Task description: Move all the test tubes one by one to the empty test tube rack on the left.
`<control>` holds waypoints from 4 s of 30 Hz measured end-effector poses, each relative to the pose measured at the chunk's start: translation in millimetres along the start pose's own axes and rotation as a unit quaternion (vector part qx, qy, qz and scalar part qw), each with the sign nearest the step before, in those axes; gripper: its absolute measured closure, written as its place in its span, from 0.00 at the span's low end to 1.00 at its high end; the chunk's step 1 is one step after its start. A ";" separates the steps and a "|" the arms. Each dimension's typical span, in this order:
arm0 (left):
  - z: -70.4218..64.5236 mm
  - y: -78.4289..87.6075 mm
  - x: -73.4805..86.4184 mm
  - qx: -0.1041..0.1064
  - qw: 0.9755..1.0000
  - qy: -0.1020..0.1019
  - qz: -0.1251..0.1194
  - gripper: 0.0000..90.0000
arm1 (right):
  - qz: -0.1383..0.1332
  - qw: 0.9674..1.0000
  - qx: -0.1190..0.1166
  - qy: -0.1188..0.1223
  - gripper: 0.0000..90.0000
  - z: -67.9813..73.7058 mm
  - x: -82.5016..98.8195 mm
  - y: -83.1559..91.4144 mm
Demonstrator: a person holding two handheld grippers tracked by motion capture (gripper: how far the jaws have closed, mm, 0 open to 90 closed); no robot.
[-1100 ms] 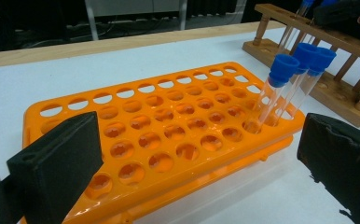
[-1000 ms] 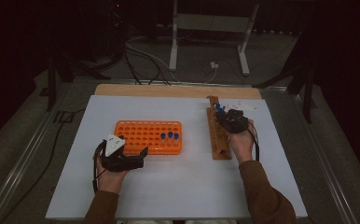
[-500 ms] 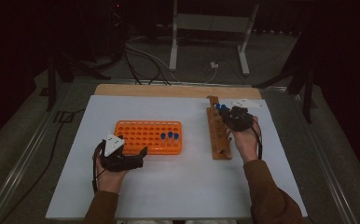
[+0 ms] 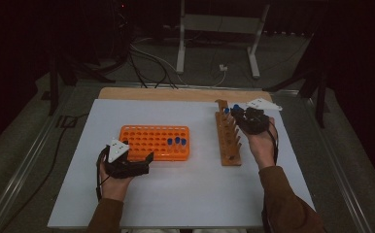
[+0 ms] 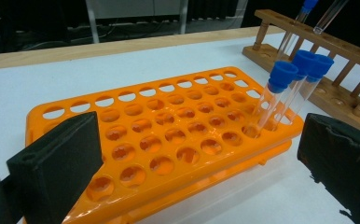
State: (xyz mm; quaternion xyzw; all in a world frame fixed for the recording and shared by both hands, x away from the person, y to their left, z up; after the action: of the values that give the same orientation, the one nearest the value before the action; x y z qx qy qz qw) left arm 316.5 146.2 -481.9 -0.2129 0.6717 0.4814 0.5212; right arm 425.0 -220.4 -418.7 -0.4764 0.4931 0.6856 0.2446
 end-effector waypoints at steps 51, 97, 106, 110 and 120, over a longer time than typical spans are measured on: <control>-30.3 -3.2 -24.9 0.041 0.998 -0.036 -0.015 0.02 | 0.046 0.977 -0.196 0.064 0.85 125.6 25.1 21.6; -61.8 -10.3 -36.9 0.111 0.986 -0.120 -0.018 0.87 | 0.058 0.960 -0.266 0.069 0.83 186.1 16.9 8.5; -47.8 -13.7 -34.6 0.089 0.991 -0.102 -0.018 0.87 | 0.035 0.965 -0.255 0.040 0.50 169.6 12.4 14.1; -43.4 -16.7 -34.0 0.081 0.992 -0.094 -0.022 0.87 | 0.027 0.970 -0.239 0.037 0.37 160.4 12.1 16.5; -35.4 -29.0 -31.4 0.061 0.994 -0.085 -0.028 0.87 | 0.024 0.978 -0.208 0.021 0.25 135.9 21.5 17.6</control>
State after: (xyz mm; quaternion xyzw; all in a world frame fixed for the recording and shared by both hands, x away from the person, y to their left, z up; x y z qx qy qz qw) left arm 333.3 95.7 -466.1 -0.1574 0.6468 0.4409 0.6021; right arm 345.7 -106.7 -421.9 -0.5185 0.3564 0.7690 0.1133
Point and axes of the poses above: each handheld gripper's, and its own axes: y roughly backward along the jaws, x roughly out of its underside, z roughly to its left, the point moved 4 cm from there along -y, roughly forward along the jaws, and after that the axes turned 6 degrees about -y, right-handed, at the moved point
